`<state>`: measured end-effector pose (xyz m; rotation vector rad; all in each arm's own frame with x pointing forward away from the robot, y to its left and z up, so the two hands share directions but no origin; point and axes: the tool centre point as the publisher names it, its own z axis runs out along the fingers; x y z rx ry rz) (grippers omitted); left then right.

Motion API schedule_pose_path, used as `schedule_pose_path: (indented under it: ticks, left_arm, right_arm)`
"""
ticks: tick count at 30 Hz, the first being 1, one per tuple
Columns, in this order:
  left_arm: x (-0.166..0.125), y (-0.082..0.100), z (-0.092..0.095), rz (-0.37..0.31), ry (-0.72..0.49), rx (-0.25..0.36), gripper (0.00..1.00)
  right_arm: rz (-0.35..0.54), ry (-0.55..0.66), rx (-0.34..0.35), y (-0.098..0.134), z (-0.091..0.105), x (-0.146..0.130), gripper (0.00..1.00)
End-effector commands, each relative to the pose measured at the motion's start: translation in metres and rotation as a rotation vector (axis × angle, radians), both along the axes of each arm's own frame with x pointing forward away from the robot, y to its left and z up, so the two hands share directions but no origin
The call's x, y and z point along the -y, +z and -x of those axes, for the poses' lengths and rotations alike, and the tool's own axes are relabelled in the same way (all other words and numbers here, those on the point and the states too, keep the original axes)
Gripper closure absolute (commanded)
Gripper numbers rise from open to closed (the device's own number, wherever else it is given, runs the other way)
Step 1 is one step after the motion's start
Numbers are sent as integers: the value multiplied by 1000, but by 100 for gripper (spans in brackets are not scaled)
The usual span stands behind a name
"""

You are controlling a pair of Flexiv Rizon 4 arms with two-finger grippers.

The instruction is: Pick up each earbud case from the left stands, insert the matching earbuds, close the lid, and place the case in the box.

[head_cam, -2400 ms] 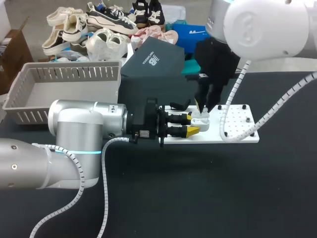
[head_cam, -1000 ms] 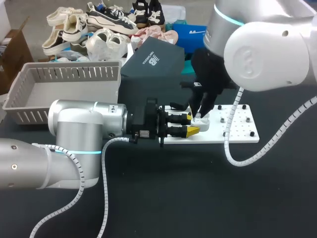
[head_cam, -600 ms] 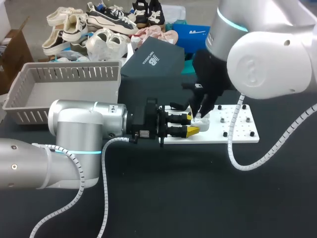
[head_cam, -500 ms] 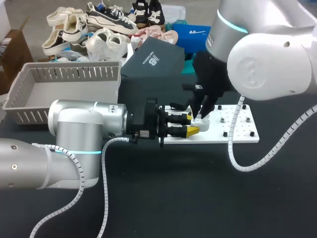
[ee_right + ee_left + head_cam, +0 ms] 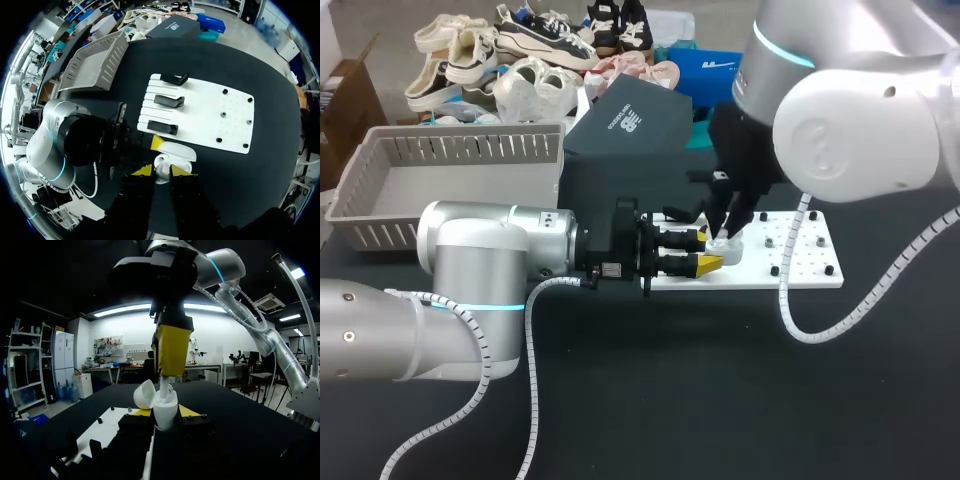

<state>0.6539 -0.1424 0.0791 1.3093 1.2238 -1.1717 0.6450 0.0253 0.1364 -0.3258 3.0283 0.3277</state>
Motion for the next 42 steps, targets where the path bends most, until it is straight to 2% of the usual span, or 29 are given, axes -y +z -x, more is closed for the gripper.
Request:
schedule_pose_path:
  ticks: [1, 42]
  left_arm:
    - [0, 0, 1, 1, 3, 1, 100]
    - [0, 0, 1, 1, 3, 1, 100]
  right_arm:
    - [22, 1, 1, 1, -2, -4, 100]
    - [84, -2, -9, -10, -4, -3, 100]
